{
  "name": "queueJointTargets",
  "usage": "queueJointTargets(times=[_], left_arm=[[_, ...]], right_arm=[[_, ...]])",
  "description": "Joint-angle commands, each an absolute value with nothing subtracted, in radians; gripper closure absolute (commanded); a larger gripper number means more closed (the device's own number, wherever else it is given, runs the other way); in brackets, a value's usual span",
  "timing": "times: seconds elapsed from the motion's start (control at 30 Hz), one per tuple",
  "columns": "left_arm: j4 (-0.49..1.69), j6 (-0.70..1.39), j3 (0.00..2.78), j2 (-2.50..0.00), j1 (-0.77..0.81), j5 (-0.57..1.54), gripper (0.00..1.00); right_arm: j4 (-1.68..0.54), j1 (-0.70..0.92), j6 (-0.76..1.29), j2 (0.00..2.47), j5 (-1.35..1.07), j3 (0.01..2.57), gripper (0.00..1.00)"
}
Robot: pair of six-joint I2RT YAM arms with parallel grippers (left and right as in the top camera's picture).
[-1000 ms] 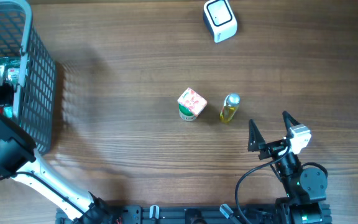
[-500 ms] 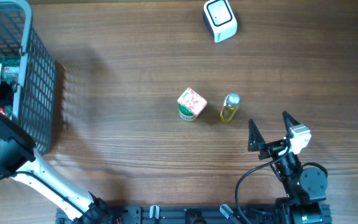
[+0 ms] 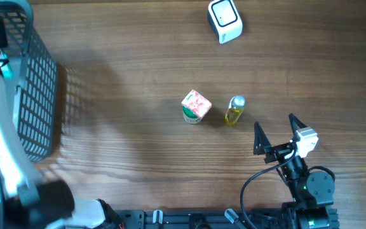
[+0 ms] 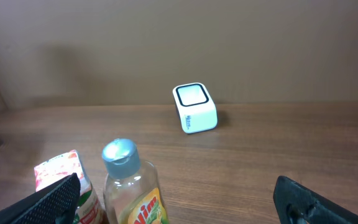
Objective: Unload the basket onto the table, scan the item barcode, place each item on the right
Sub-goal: 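Carry the sachets and green glove pack left of the Kleenex, release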
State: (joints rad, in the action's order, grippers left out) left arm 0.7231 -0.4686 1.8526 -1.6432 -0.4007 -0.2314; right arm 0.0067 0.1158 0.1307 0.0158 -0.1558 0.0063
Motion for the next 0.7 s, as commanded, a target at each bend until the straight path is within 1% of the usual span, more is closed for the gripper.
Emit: queueJointTargets(times=[0.0,0.13,0.2,0.27,0.4,0.47,0.57,0.67], left_arm=[[0.665,-0.455,1.866,-1.473,-0.325,-0.282,0.95],[0.667,-0.342,1.866,-1.359,-0.191,-0.278,0.96],[0.734,-0.216,1.866,-1.316,-0.072,-0.278,0.96],[0.812,-0.149,1.866,-1.314,-0.002,-0.279,0.96],[0.981,-0.039,1.866,-1.349,0.086,-0.278,0.96],[1.100,0.080,1.865,-1.393,0.126,-0.278,0.96],[1.219,0.209,1.864,-1.458,0.157,-0.277,0.96],[1.314,0.252,1.864,-1.553,0.183,-0.240,0.96]], right_arm=[[0.010,0.112,0.133,0.014,-0.150,0.005,0.00],[0.010,0.112,0.132,0.014,-0.150,0.005,0.00],[0.010,0.112,0.132,0.014,-0.150,0.005,0.00],[0.010,0.112,0.132,0.014,-0.150,0.005,0.00],[0.010,0.112,0.132,0.014,-0.150,0.005,0.00],[0.010,0.112,0.132,0.014,-0.150,0.005,0.00],[0.010,0.112,0.133,0.014,-0.150,0.005,0.00],[0.010,0.112,0.133,0.014,-0.150,0.005,0.00]])
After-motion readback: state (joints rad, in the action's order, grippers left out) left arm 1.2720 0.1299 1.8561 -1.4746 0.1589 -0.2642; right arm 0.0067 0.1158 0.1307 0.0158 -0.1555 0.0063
